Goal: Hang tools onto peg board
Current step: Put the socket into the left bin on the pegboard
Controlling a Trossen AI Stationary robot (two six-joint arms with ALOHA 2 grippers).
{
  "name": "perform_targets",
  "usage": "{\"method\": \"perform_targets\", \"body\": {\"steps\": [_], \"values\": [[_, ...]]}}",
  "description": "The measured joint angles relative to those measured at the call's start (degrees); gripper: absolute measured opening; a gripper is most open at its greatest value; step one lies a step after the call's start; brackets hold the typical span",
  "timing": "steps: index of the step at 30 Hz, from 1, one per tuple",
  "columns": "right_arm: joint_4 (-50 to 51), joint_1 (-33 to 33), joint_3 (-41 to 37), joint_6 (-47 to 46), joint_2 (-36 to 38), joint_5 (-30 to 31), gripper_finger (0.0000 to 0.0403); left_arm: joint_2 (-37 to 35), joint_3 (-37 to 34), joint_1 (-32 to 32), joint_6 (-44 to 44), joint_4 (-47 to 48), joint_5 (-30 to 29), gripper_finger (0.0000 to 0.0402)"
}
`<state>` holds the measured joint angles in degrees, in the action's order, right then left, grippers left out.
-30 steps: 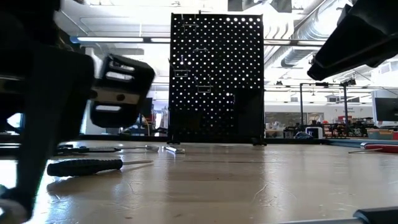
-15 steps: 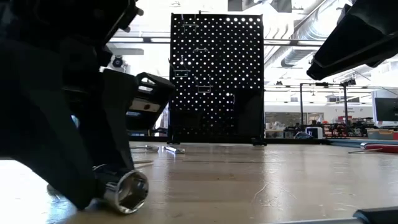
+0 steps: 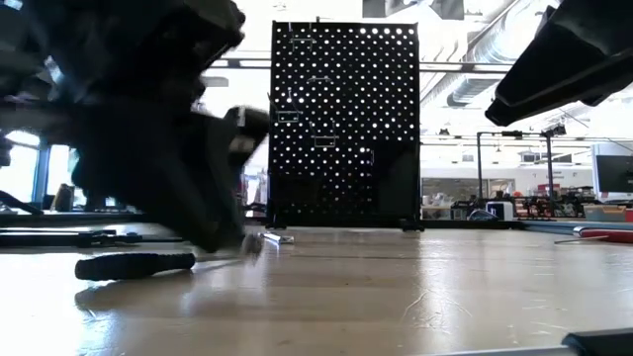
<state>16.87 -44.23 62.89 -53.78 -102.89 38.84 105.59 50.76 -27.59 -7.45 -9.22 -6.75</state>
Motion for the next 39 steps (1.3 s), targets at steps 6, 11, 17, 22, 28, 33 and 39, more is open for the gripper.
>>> {"method": "perform_targets", "body": {"steps": [6, 11, 17, 22, 28, 33, 39], "values": [[0.15, 0.00, 0.02, 1.09, 0.00, 0.34, 0.0115, -9.75, 0.17, 3.59, -3.64, 11.32, -9.33, 0.0049], [0.84, 0.00, 0.02, 1.38, 0.00, 1.58, 0.0115, -17.09, 0.22, 9.16, -7.94, 17.04, -19.00, 0.0048], [1.81, 0.00, 0.02, 1.97, 0.00, 3.41, 0.0115, -23.14, 0.28, 21.29, -14.64, 16.09, -24.91, 0.0048], [2.14, 0.12, 0.02, 3.01, 0.00, 4.96, 0.0115, -25.18, 0.35, 34.98, -16.05, 12.91, -20.08, 0.0048], [2.20, 0.80, 0.02, 4.78, 0.00, 5.15, 0.0115, -23.39, 0.35, 48.31, -14.22, 12.20, -7.45, 0.0048], [2.22, 1.90, 0.02, 6.45, 0.00, 5.69, 0.0115, -19.36, 0.35, 52.40, -14.27, 11.77, -2.20, 0.0048], [2.18, 3.46, 0.02, 8.40, 0.00, 5.63, 0.0115, -15.40, 0.55, 51.25, -16.19, 5.60, -2.76, 0.0048]]}}
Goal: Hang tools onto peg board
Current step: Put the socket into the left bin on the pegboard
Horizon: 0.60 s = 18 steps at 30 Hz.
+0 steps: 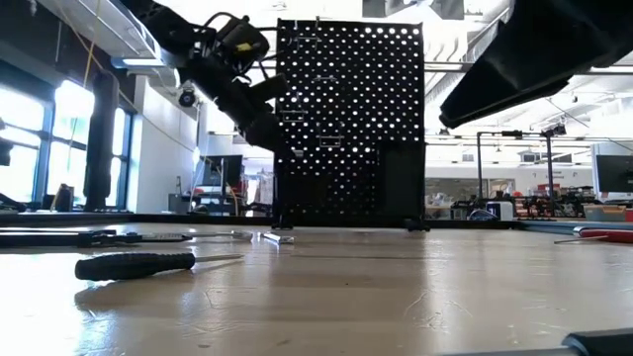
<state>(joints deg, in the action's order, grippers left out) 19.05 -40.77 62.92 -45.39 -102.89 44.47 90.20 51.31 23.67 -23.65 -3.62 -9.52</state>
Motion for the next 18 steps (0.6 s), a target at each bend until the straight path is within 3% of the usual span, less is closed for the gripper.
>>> {"method": "perform_targets", "body": {"steps": [7, 18], "values": [[-0.46, 0.38, 0.00, -0.75, 0.00, -0.41, 0.0115, 0.50, -0.07, -0.40, -0.03, -1.13, -1.62, 0.0057], [-0.56, 0.58, 0.00, -0.85, 0.00, -0.46, 0.0115, 0.66, -0.15, -2.10, 0.64, -2.86, -2.95, 0.0139]]}}
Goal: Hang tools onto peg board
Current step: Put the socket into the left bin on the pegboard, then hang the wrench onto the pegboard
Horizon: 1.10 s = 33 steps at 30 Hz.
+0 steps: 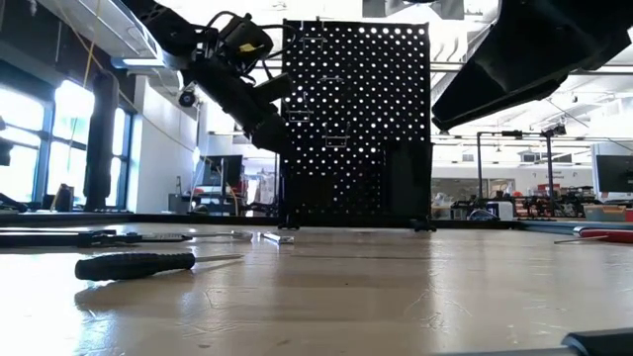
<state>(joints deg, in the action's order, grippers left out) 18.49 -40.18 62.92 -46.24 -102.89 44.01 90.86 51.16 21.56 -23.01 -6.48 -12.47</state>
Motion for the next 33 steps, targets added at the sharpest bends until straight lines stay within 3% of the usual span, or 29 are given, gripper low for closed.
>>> {"method": "perform_targets", "body": {"steps": [9, 18, 22, 26, 29, 33], "values": [[-0.27, -0.09, 0.00, -0.20, 0.00, -0.45, 0.0115, -1.61, 0.00, -2.75, 0.63, 2.94, -0.92, 0.0160], [-0.20, 0.02, 0.00, 1.26, 0.00, -0.96, 0.0115, -13.91, -0.04, -9.33, 0.72, 18.16, -6.37, 0.0161], [-0.36, 0.51, 0.00, 1.73, 0.00, -0.96, 0.0115, -20.66, -0.02, -12.48, 5.59, 25.57, -5.98, 0.0161], [-0.49, 0.90, 0.00, 2.78, 0.00, -0.96, 0.0115, -24.35, -0.13, -15.72, 14.52, 33.52, 0.64, 0.0161], [-0.86, 1.37, 0.00, 3.78, 0.00, -0.97, 0.0115, -24.95, -3.42, -19.73, 20.30, 34.08, 3.47, 0.0161], [-2.47, 2.28, 0.00, 5.73, 0.00, -1.00, 0.0115, -23.50, -10.31, -26.57, 24.34, 28.83, 0.73, 0.0161]]}}
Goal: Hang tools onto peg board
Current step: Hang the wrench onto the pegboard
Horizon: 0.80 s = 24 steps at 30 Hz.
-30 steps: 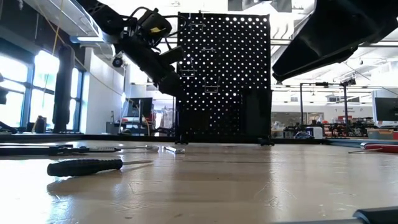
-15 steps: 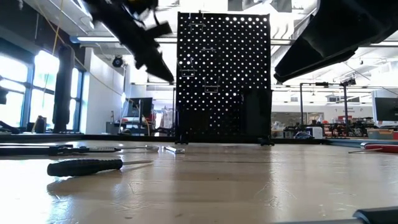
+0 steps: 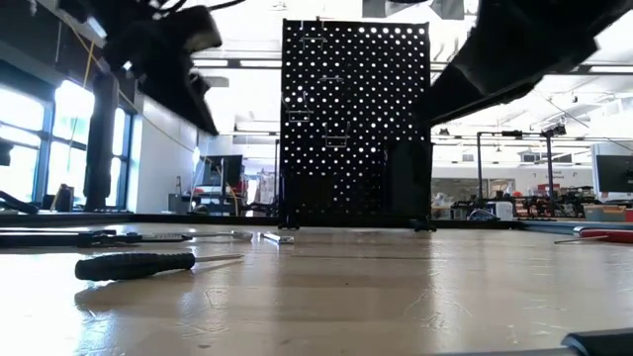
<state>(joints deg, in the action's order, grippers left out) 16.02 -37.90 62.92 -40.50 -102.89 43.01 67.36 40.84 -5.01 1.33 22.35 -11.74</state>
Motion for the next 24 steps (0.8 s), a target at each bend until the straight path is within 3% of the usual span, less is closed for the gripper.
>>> {"method": "perform_targets", "body": {"steps": [8, 18, 21, 24], "values": [[-2.21, 0.83, 0.00, 2.10, 0.00, -1.23, 0.0115, 7.73, -9.95, -6.06, 6.25, -17.32, -4.28, 0.0161], [-2.64, 1.28, 0.00, 2.63, 0.00, -0.95, 0.0115, 21.58, -10.19, -5.79, 7.77, -26.11, -2.46, 0.0158], [-2.59, 1.28, 0.00, 2.66, 0.00, -0.86, 0.0115, 23.67, -10.04, -5.15, 8.73, -27.65, -1.89, 0.0140], [-2.52, 1.28, 0.00, 2.66, 0.00, -0.82, 0.0115, 24.40, -9.99, -4.77, 8.70, -27.98, -0.73, 0.0095]]}}
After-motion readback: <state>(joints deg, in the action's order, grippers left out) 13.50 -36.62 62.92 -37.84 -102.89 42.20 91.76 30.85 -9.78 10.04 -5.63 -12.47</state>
